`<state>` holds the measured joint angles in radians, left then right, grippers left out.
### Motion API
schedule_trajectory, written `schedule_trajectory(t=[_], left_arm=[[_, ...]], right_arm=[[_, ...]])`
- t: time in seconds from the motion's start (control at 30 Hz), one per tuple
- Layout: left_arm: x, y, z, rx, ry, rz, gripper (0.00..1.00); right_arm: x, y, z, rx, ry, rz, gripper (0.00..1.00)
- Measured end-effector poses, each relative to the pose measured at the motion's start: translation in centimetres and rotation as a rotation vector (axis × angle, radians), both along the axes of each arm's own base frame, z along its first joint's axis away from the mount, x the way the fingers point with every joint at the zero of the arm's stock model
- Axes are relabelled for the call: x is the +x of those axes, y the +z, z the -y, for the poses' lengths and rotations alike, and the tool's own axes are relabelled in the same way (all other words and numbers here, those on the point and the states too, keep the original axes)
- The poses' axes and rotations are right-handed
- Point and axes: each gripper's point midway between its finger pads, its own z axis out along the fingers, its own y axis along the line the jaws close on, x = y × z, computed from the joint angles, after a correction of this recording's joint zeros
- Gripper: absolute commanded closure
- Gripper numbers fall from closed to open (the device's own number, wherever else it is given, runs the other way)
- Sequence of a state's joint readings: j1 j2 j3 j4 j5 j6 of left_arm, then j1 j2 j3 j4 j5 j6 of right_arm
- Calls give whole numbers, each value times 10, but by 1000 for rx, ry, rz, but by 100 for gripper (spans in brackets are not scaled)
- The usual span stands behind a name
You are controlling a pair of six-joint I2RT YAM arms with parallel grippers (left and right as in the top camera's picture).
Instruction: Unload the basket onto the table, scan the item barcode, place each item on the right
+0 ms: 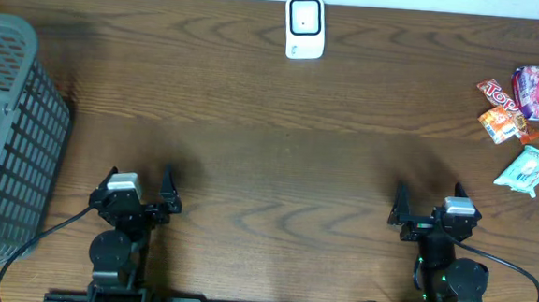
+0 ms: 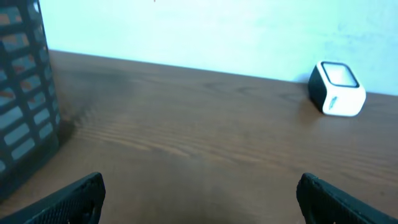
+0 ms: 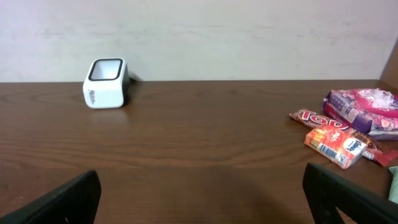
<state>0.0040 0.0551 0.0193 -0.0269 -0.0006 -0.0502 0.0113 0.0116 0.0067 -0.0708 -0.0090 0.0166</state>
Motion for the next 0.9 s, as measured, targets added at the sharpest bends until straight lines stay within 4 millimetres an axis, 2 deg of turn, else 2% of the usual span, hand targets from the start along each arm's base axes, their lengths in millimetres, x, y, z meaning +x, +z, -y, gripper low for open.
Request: schedule_trajectory(t=[0.17,0.47,0.9], left_arm=[[-1,9,2,11,-14,40,2],[-1,10,5,95,-41,37,2],[-1,9,5,105,-42,36,2]], right_arm=[[0,0,0,0,0,0,1],[0,0,0,0,0,0,1],[0,0,0,0,0,0,1]])
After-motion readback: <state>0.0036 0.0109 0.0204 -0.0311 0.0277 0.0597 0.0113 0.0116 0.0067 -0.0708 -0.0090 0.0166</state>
